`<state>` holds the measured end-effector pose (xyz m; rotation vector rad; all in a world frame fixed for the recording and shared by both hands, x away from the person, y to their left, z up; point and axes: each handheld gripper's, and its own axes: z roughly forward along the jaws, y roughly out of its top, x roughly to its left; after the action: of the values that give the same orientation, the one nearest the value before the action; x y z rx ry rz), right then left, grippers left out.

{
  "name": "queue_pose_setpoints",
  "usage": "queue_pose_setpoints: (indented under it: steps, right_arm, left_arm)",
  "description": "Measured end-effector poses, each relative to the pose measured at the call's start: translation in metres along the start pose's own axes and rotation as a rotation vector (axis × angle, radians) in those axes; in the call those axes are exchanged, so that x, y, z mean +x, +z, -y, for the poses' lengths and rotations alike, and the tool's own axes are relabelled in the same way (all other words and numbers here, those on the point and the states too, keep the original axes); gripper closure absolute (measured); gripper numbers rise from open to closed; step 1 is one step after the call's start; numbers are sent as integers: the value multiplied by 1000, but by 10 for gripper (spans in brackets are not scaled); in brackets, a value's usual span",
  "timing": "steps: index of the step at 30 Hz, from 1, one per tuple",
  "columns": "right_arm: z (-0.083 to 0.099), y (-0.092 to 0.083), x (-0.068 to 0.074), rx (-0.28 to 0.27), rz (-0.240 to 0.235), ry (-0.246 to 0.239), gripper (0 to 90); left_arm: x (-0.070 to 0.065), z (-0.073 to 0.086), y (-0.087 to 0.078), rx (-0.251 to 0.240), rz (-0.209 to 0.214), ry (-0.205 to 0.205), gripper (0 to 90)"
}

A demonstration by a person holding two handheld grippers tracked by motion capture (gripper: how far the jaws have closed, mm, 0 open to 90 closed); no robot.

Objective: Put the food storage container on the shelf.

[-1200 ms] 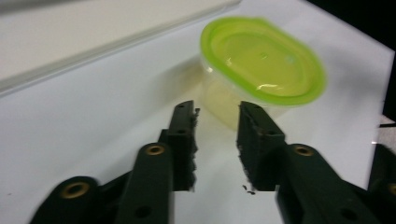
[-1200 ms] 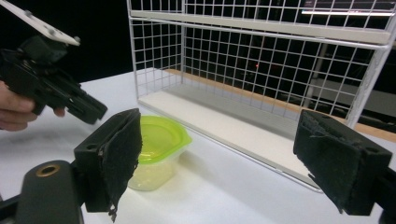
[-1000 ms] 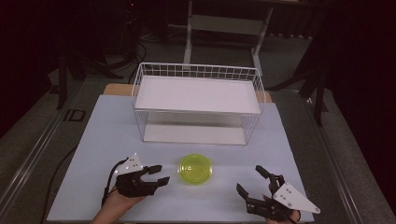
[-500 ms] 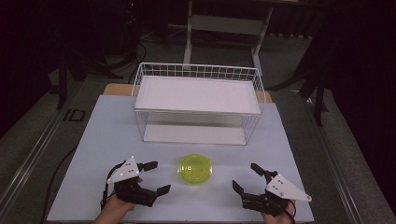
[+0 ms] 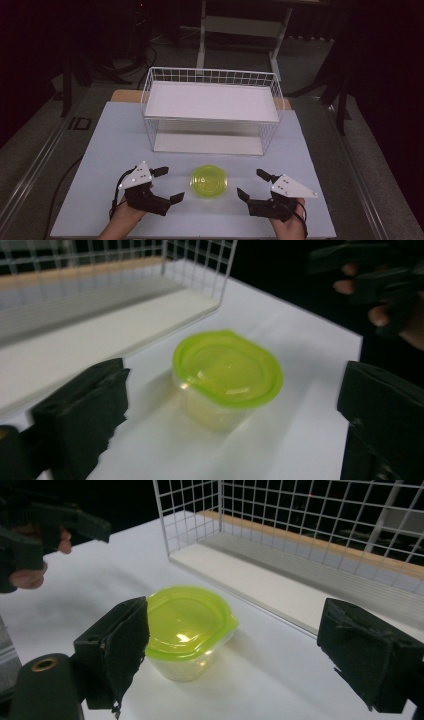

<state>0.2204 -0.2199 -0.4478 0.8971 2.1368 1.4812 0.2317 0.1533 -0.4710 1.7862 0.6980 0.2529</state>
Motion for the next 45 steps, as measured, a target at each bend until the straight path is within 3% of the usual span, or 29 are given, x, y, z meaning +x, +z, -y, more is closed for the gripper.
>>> queue_pose_setpoints:
  steps: [2,5,6,7,9,11,14,17,19,22,24,25,26,27,29,32,34,36,40,42,45]
  right_arm:
    - [-4,4,-1,13,-16,16,131]
    - [-9,10,-4,27,-44,36,115]
    - [-10,13,-5,25,-53,32,114]
    - [-11,15,-6,35,-45,34,115]
    - [-13,21,-7,73,-22,40,116]
    - [-13,26,-7,94,-11,41,115]
    - [-11,34,-9,96,-50,114,110]
    - [-7,44,-10,109,-39,132,110]
    - [-5,51,-13,125,-53,175,110]
    - [1,60,-19,155,-65,251,157]
    - [5,64,-22,174,-97,328,246]
    - [7,66,-24,185,-101,356,255]
    - [9,68,-26,196,-104,385,325]
    - [9,68,-26,196,-104,385,325]
    - [14,73,-28,227,-123,465,357]
    - [19,76,-27,250,-136,523,382]
    - [22,79,-29,277,-150,574,415]
    - [26,82,-29,298,-151,582,500]
    - [28,82,-26,321,-169,616,681]
    - [25,82,-21,335,-168,605,722]
    - [22,81,-15,345,-136,590,759]
  left_arm:
    - [2,-4,0,-6,-26,2,47]
    - [7,-10,1,9,-18,-91,41]
    - [8,-12,2,29,-26,-99,42]
    - [9,-12,3,39,-27,-94,42]
    - [8,-13,8,75,-88,-67,45]
    - [11,-13,15,112,-44,-81,124]
    - [14,-12,28,172,-39,-121,150]
    - [16,-10,41,200,-46,-174,151]
    - [16,-9,49,217,-27,-190,156]
    - [16,-7,60,248,-48,-280,157]
    - [20,-3,64,234,-27,-375,180]
    - [21,-2,65,231,-23,-402,216]
    - [21,0,66,231,-34,-405,232]
    - [21,0,66,231,-34,-405,233]
    - [20,4,68,239,-31,-433,270]
    - [21,8,70,253,-15,-492,330]
    - [21,11,71,267,-22,-502,395]
    - [21,14,70,266,-15,-526,477]
    - [18,15,66,263,2,-528,628]
    - [12,14,66,282,3,-499,672]
    - [7,12,64,295,-6,-492,696]
